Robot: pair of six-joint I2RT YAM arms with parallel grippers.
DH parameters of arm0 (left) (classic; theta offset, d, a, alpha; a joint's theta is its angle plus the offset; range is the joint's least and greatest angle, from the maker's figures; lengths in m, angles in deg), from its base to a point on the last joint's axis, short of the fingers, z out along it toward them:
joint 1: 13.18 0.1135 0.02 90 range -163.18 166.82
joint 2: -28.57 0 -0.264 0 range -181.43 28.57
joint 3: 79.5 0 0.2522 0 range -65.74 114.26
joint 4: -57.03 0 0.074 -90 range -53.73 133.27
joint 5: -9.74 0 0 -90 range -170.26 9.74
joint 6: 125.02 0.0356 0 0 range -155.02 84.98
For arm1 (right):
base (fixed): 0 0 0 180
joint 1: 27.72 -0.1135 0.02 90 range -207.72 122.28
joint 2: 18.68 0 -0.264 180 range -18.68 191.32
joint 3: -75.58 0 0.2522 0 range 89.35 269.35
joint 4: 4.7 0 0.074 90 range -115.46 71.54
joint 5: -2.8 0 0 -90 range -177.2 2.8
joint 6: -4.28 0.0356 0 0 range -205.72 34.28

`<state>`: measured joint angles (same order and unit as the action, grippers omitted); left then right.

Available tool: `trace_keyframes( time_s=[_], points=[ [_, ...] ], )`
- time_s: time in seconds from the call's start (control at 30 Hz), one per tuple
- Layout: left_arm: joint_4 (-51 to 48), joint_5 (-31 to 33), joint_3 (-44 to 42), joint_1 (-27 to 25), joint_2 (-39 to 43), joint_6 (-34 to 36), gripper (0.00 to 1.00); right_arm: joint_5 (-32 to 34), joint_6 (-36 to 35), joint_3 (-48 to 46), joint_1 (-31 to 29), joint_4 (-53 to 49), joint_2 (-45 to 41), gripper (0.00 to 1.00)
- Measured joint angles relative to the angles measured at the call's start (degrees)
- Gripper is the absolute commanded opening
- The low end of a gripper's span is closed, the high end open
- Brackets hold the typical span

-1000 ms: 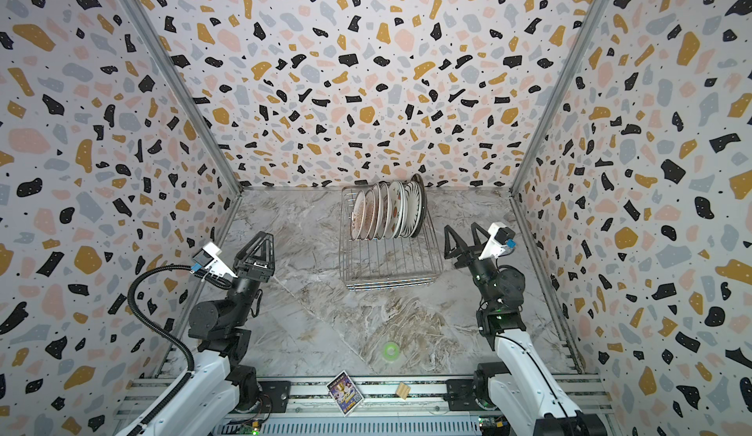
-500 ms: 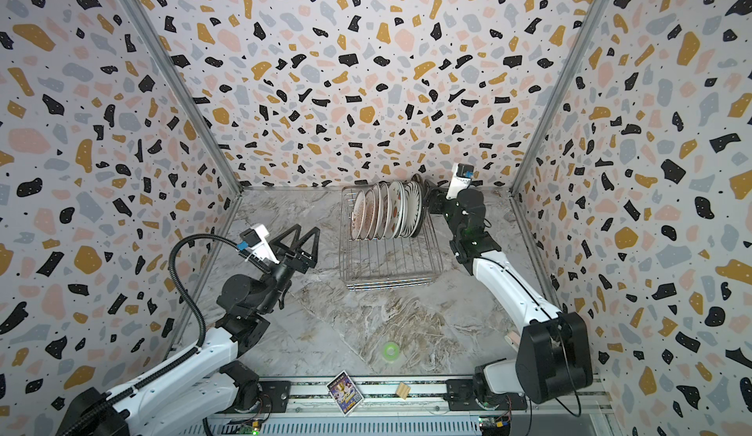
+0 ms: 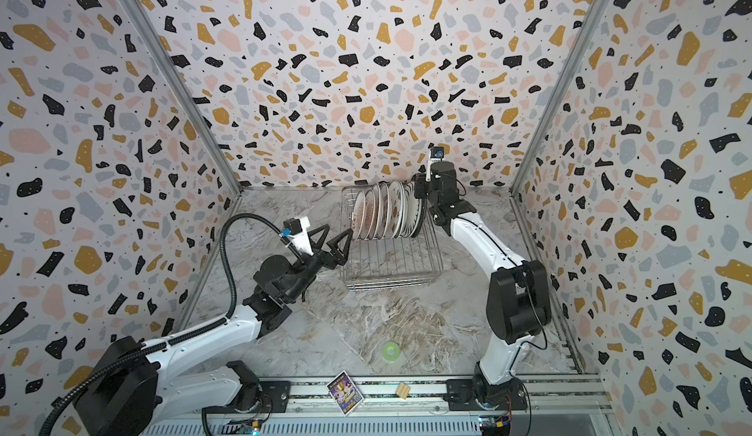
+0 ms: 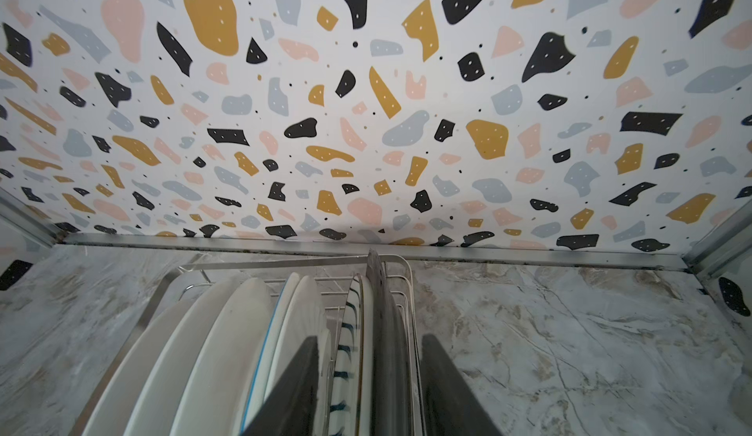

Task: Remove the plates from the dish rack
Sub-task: 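Raise both arms and reach both grippers toward the plates in the dish rack, then close the right gripper on the rim of the dark-rimmed plate at the rack's end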

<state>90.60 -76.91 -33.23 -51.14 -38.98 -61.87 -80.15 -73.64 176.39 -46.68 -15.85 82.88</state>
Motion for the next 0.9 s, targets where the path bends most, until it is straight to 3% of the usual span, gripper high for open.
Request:
trace_keyframes(
  time_s=[0.17, 0.4, 0.67, 0.9],
  points=[
    [-1.73, -1.11, 1.62, -0.04, -0.46, 1.2, 1.0, -0.2, -1.03, 3.13, 0.11, -3.67, 3.54, 0.25],
    [-2.49, -3.93, 3.28, -0.04, -3.93, 1.81, 1.0, 1.92, -2.36, 5.75, -0.7, -6.8, 6.03, 0.17],
    [-3.65, -4.2, 3.89, -0.04, -5.22, 1.81, 1.0, 5.46, -2.99, 6.14, -1.81, -8.85, 6.51, 0.21],
    [-3.65, -3.74, 4.24, -0.09, -5.77, 1.73, 1.0, 6.67, -3.19, 6.14, -2.21, -9.77, 7.17, 0.18]
  ],
)
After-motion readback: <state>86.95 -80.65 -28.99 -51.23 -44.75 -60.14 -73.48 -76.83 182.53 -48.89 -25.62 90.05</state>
